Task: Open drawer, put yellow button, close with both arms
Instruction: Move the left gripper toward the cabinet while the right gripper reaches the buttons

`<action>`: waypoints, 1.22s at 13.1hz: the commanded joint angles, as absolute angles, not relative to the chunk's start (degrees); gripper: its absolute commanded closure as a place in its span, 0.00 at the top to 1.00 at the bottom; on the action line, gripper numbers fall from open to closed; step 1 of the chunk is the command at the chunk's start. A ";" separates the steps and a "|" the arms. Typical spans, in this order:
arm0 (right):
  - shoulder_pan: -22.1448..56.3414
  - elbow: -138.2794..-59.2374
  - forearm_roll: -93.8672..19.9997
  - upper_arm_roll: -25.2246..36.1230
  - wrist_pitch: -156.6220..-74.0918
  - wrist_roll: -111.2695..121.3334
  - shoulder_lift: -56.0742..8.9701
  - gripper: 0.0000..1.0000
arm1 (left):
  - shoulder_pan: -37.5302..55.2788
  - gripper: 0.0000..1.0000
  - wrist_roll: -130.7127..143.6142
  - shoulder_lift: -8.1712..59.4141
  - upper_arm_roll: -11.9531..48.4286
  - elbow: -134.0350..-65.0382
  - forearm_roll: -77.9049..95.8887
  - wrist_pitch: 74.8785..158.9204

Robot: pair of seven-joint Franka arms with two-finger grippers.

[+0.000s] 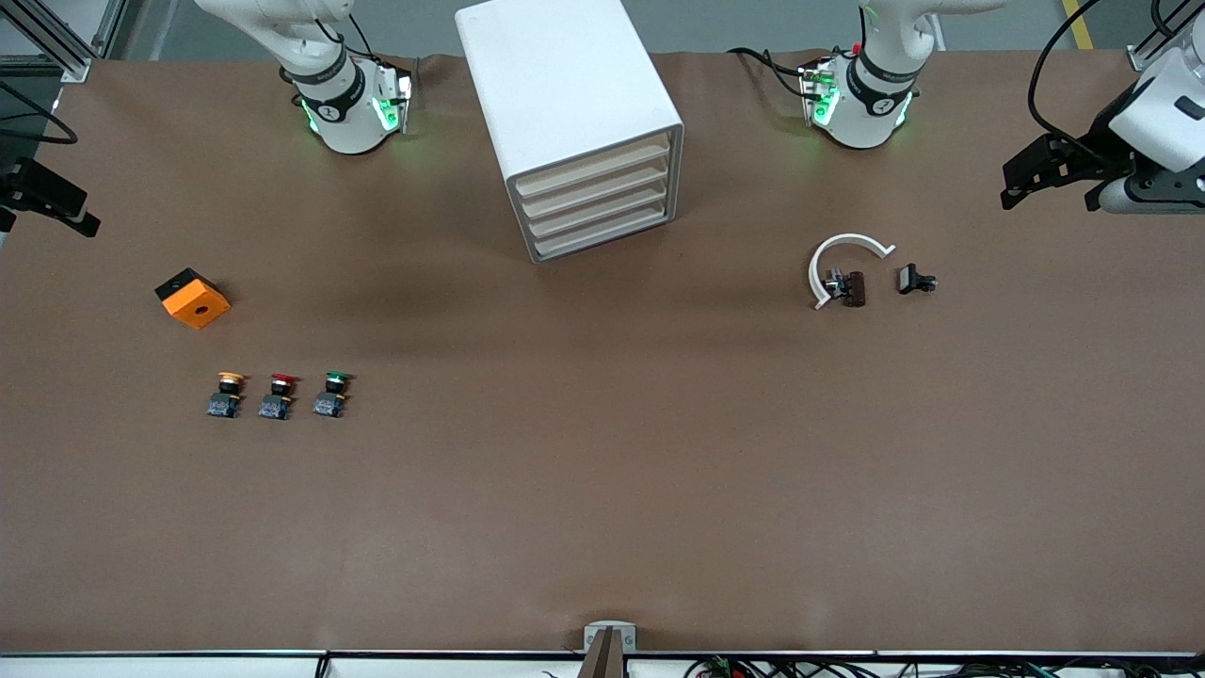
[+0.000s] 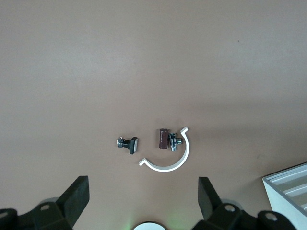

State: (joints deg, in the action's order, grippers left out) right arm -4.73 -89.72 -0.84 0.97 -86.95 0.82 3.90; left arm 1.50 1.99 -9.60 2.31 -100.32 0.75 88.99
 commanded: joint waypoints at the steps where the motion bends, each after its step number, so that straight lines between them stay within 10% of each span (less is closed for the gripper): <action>1: -4.75 -91.14 -0.26 0.70 -87.36 0.88 5.45 1.00 | 1.14 1.00 1.50 -8.88 2.37 -98.70 0.70 87.80; 16: -5.10 -91.06 -0.18 0.97 -87.45 0.88 5.27 1.00 | 1.67 1.00 2.20 7.01 2.55 -96.33 2.72 89.63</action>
